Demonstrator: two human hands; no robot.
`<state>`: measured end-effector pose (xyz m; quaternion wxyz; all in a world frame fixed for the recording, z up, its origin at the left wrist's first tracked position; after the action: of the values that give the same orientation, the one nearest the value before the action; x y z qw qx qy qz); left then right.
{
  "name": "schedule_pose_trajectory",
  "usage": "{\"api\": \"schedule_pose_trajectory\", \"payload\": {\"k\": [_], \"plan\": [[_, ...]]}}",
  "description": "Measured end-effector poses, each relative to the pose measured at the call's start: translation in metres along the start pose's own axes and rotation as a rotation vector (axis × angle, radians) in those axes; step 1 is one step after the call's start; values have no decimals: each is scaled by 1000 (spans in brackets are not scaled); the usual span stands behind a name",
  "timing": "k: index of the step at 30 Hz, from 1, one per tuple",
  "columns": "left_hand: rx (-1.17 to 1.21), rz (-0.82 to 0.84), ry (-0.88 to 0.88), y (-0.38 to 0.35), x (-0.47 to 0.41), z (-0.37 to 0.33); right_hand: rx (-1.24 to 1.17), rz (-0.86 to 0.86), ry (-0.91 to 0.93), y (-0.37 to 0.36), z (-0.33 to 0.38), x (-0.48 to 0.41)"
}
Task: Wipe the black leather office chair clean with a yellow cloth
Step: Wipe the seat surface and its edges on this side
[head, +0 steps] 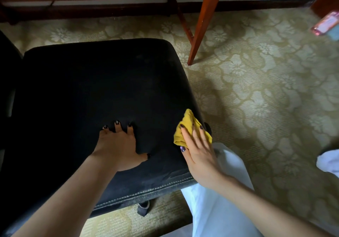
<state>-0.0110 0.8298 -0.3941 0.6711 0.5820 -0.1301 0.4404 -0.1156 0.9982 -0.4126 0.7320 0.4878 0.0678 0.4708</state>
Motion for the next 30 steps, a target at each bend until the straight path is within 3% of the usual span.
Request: {"api": "schedule_pose_trajectory", "payload": {"k": [9, 20, 30], "plan": [[-15, 5, -38, 8, 2, 0, 158, -2, 299, 22, 70, -123], [-62, -9, -38, 6, 2, 0, 110, -31, 66, 51, 89, -226], [-44, -24, -25, -1, 0, -1, -173, -66, -203, 85, 37, -258]]}}
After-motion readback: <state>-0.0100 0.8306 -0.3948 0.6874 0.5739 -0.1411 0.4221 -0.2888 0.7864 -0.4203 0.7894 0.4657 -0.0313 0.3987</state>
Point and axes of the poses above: each hand's wrist, its own x-axis away from the middle knuckle, its own y-axis out of the back of the hand, z = x × y, the point moved 8 cm from there along -x, towards the middle knuckle, and after that the axes turned 13 degrees about -x, right-handed, at the moved point
